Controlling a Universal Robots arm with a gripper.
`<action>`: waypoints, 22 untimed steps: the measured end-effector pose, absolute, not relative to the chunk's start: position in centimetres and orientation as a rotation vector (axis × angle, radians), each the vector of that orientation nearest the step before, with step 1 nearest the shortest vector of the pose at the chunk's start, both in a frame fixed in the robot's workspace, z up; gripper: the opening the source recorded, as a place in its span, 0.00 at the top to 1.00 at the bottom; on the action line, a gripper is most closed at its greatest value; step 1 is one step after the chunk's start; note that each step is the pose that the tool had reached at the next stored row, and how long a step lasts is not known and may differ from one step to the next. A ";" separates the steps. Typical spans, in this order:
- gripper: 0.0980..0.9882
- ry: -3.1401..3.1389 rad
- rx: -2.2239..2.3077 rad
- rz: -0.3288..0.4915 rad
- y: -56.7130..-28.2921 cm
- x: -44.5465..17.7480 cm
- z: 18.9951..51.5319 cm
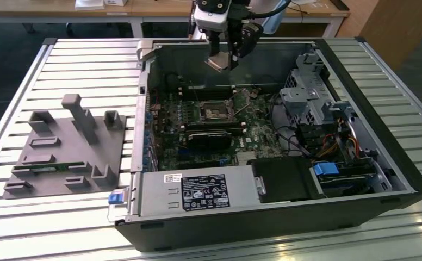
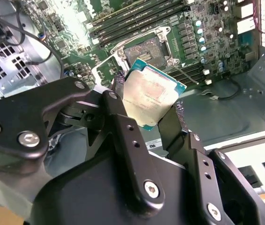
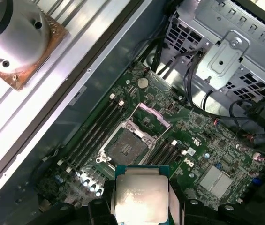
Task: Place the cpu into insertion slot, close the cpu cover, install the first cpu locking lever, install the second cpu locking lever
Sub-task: 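Place the cpu into insertion slot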
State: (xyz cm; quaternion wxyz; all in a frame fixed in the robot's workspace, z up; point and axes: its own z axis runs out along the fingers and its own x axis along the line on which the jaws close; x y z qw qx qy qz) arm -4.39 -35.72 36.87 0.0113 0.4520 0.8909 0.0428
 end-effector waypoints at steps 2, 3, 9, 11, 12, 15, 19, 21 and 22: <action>0.51 2.764 1.437 0.133 -35.7 -4.4 36.9; 0.51 2.757 1.450 0.133 -35.7 -4.4 36.9; 0.51 2.721 1.517 0.130 -35.7 -4.4 36.8; 0.51 2.716 1.532 0.127 -35.7 -4.4 36.7; 0.51 2.715 1.536 0.126 -35.7 -4.4 36.7; 0.51 2.712 1.538 0.122 -35.7 -4.4 36.6; 0.51 2.711 1.540 0.122 -35.7 -4.4 36.3; 0.51 2.695 1.566 0.121 -35.7 -4.4 36.0; 0.51 2.681 1.589 0.121 -35.7 -4.4 35.9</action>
